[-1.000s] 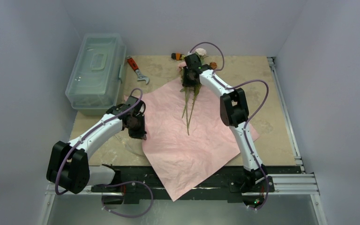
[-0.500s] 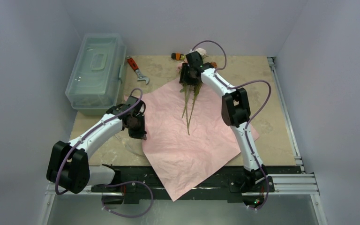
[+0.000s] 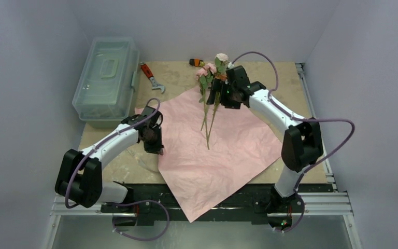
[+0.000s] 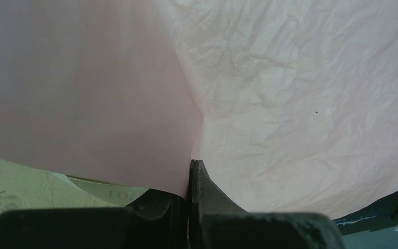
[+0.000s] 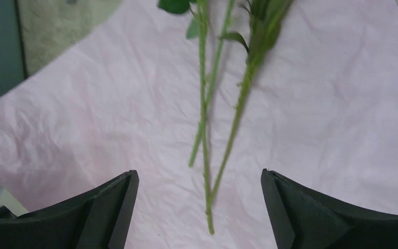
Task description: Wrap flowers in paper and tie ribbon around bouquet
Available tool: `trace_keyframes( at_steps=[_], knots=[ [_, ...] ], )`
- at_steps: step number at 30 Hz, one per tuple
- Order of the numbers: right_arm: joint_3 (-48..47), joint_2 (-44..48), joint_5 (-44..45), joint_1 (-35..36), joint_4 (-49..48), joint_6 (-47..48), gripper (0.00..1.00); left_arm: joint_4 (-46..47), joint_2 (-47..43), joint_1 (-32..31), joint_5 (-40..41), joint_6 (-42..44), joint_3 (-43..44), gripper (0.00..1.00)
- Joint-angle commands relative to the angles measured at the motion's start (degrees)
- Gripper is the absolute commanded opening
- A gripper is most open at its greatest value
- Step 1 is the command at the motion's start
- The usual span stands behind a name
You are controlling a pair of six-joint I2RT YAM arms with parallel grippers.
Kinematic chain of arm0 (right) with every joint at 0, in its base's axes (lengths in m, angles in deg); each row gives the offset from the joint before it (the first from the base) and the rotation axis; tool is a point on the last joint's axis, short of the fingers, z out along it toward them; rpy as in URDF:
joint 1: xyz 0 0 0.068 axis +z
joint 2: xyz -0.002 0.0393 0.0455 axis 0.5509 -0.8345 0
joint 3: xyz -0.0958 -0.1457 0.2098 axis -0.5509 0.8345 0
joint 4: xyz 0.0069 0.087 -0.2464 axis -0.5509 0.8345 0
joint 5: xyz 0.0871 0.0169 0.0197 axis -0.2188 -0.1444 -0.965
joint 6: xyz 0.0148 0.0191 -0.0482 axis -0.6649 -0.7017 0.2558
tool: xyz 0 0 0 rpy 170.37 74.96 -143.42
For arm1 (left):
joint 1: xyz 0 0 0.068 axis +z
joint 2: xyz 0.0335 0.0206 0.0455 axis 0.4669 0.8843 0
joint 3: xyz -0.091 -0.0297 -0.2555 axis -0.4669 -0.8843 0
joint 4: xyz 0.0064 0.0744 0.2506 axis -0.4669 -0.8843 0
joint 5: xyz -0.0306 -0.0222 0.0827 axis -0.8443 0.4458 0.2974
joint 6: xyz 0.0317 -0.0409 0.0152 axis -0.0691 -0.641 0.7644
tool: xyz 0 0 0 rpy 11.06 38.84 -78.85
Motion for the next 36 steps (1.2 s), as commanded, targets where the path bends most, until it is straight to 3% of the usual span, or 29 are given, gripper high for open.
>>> trace_keyframes(
  at_steps=[1, 6, 13, 19, 25, 31, 36],
  knots=[
    [13.7, 11.1, 3.4, -0.5, 4.6, -2.5, 0.99, 3.5, 0.9, -0.8, -1.2, -1.5, -0.9, 0.00],
    [27.9, 23.5, 5.8, -3.5, 8.4, -8.9, 0.99, 5.8, 3.2, -2.3, -2.4, -2.3, -1.6, 0.00],
    [40.5, 35.1, 18.7, -7.2, 19.7, -24.0, 0.98, 7.4, 4.5, -3.1, -3.8, -3.5, -2.5, 0.00],
    [50.1, 46.3, 20.5, -9.0, 18.1, -36.0, 0.95, 8.5, 6.0, -3.9, -5.0, -4.7, -2.6, 0.00],
    [53.6, 44.4, 22.8, -9.1, 18.5, -40.0, 0.95, 10.5, 7.7, -4.7, -6.4, -6.1, -2.8, 0.00],
    [58.4, 45.9, 21.2, -9.1, 12.9, -40.1, 0.95, 11.3, 8.3, -5.0, -6.3, -7.0, -3.5, 0.00],
    [61.8, 48.9, 20.2, -9.2, 8.6, -40.7, 0.81, 11.8, 8.3, -5.2, -6.2, -7.8, -4.4, 0.00]
  ],
)
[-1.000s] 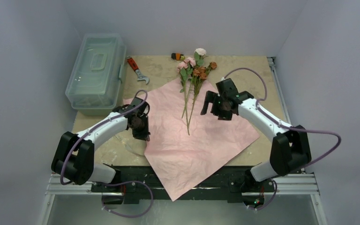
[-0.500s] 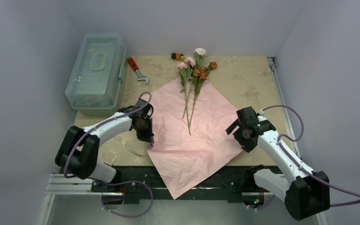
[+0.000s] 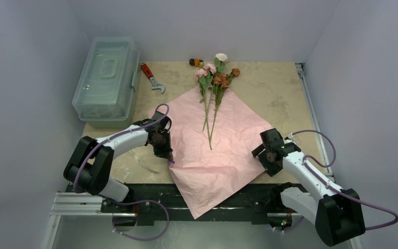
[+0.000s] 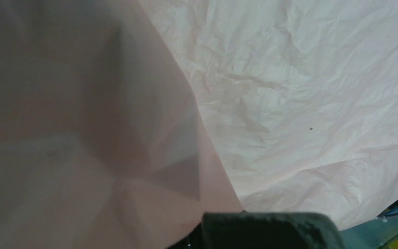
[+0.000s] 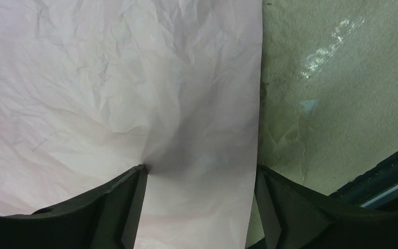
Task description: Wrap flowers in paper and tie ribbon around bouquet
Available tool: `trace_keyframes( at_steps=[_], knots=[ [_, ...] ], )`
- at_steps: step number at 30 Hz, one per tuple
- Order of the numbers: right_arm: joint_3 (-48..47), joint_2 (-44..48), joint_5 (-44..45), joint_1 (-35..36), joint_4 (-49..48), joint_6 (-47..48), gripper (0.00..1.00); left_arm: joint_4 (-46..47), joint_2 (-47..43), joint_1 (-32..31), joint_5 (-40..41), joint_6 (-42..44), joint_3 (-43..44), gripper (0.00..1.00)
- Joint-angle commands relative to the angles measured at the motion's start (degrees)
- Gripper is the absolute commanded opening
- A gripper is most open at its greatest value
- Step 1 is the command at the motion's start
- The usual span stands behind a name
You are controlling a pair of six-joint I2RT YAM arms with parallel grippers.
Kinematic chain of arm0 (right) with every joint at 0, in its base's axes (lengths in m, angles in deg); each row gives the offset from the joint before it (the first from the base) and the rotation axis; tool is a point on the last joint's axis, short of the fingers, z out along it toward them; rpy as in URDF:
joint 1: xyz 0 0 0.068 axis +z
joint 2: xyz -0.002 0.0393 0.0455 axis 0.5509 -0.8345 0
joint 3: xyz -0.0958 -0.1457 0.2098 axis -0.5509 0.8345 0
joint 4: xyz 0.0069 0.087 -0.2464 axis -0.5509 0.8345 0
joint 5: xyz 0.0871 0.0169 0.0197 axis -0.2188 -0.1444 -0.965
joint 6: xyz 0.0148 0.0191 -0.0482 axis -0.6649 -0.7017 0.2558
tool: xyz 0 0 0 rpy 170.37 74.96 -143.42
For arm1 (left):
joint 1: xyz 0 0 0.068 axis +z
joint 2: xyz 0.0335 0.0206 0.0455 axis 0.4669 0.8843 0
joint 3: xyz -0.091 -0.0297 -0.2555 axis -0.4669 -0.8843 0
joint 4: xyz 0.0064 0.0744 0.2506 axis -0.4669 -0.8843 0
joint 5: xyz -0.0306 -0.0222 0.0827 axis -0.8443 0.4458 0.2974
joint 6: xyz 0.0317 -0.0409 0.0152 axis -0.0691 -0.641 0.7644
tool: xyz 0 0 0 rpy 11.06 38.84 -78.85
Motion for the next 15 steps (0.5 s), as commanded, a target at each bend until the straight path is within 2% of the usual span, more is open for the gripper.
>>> trace_keyframes(
  at_steps=[1, 3, 7, 11, 15],
  knots=[
    [1.5, 2.0, 0.8, -0.2, -4.9, -2.4, 0.78, 1.5, 0.3, -0.6, -0.8, -1.7, -1.2, 0.00],
    [0.9, 1.0, 1.6, -0.1, -5.4, -2.1, 0.71, 1.6, 0.6, -0.7, -0.8, -1.9, -1.2, 0.00],
    [-1.1, -1.3, 4.2, -0.2, -7.3, -0.1, 0.49, 2.1, 1.6, -0.8, -1.2, -2.4, -0.7, 0.00],
    [-2.9, -4.1, 5.2, -0.5, -9.4, 2.9, 0.38, 2.8, 2.9, -0.9, -2.2, -3.0, -0.2, 0.00],
    [-4.7, -6.1, 5.7, -1.1, -11.4, 5.0, 0.32, 3.7, 4.5, -1.3, -2.7, -3.7, 0.9, 0.00]
  ],
)
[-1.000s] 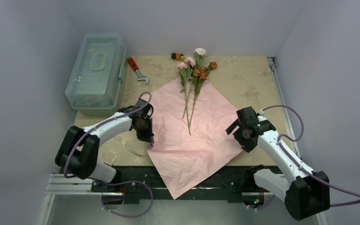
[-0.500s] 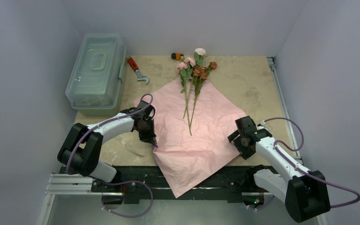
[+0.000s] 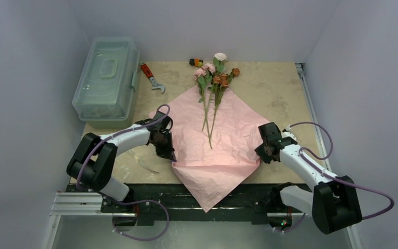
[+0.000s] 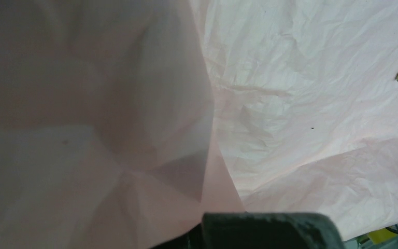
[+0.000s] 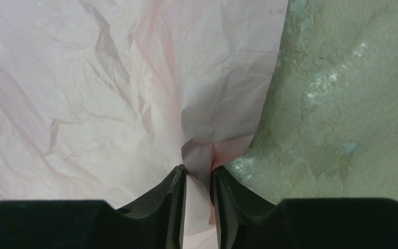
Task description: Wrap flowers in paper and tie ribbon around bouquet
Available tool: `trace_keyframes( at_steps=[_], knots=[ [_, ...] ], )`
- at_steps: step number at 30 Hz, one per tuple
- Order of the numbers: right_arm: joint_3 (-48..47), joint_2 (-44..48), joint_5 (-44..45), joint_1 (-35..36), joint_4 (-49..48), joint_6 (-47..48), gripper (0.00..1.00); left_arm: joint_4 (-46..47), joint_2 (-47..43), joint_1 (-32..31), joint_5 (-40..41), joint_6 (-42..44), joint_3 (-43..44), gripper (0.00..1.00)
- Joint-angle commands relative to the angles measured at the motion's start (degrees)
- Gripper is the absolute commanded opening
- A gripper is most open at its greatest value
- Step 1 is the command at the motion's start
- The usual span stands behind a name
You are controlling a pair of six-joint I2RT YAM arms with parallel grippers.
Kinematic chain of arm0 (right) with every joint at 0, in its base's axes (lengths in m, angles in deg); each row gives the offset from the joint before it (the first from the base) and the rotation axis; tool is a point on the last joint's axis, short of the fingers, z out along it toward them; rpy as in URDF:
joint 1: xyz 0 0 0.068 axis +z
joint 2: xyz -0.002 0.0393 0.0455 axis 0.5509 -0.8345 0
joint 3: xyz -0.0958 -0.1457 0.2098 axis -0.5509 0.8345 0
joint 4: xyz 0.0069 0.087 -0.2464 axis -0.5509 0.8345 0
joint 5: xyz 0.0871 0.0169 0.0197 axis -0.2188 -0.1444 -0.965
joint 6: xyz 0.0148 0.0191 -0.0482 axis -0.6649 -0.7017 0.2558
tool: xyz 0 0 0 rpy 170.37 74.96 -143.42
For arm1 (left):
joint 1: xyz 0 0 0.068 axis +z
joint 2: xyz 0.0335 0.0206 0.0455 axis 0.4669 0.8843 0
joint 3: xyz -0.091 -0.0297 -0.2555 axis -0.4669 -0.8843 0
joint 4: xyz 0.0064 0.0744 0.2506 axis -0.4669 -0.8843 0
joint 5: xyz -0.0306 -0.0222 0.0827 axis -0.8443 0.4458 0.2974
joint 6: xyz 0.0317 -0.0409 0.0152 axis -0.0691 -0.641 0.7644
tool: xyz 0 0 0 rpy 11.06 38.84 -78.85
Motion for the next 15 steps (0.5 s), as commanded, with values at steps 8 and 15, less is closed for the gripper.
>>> trace_keyframes(
  at_steps=[8, 15],
  knots=[
    [-7.5, -6.9, 3.9, -4.7, -7.1, 8.8, 0.25, 3.9, 8.2, -1.5, -1.8, -2.6, 6.8, 0.00],
    [-10.9, -11.1, 1.8, -8.0, -10.3, 13.0, 0.22, 3.2, 11.6, -1.5, -1.5, -2.4, 11.1, 0.00]
  ],
)
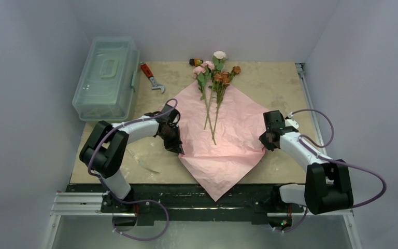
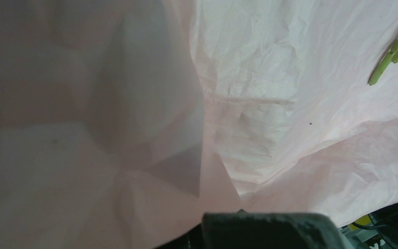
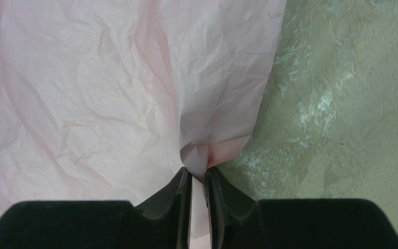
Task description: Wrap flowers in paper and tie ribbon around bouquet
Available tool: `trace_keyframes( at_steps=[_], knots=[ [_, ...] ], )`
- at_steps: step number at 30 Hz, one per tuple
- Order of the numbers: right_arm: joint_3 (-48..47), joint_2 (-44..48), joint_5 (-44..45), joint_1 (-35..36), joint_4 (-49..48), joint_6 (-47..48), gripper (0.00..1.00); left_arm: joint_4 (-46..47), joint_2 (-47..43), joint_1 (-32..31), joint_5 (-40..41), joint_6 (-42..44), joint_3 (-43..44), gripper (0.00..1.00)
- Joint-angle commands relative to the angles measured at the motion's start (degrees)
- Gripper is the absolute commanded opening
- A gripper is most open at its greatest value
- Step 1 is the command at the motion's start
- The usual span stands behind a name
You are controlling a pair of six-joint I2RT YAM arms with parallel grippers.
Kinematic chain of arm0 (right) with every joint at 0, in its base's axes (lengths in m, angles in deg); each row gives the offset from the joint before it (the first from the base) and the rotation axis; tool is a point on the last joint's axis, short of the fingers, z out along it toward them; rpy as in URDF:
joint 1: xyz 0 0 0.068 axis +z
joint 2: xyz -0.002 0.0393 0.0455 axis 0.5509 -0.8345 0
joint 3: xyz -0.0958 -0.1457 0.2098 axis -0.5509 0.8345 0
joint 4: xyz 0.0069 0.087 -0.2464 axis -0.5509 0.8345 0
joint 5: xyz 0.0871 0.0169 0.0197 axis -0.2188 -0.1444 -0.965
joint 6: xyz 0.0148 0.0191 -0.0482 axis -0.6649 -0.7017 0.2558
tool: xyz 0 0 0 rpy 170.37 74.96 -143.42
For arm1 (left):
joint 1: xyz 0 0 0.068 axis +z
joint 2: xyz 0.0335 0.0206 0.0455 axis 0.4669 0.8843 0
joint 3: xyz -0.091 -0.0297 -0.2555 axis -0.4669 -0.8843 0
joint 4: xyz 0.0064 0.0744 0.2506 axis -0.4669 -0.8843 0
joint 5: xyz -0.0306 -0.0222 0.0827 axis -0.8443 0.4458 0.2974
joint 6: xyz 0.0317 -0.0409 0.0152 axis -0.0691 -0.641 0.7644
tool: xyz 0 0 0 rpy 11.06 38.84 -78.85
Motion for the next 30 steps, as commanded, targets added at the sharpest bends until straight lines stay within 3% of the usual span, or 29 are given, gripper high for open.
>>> trace_keyframes(
  at_steps=[1, 6, 11, 14, 20, 30],
  knots=[
    [-4.8, -2.2, -0.3, -1.5, -3.0, 4.3, 0.22, 2.4, 2.1, -0.2, 2.2, -0.3, 2.5, 0.00],
    [-7.0, -2.9, -1.6, -1.5, 1.5, 4.9, 0.25, 0.8, 0.1, -0.3, 2.5, 0.0, 1.3, 0.00],
    [-5.3, 0.2, -5.8, -1.5, 5.5, 4.1, 0.74, 0.7, -2.1, -0.5, 1.7, -0.4, -1.3, 0.00],
    [-2.2, 5.6, -12.9, -1.4, 3.3, 5.5, 0.84, 1.0, -2.3, -0.7, 1.4, -0.3, -2.0, 0.00],
    [5.2, 16.4, -27.4, 1.0, 1.4, 4.3, 0.90, 2.6, -1.8, -0.7, -0.3, -0.6, -2.8, 0.00],
    [8.0, 21.8, -31.2, 5.8, 10.0, 4.7, 0.90, 4.9, -1.6, -0.7, -3.0, -2.2, -4.9, 0.00]
  ],
)
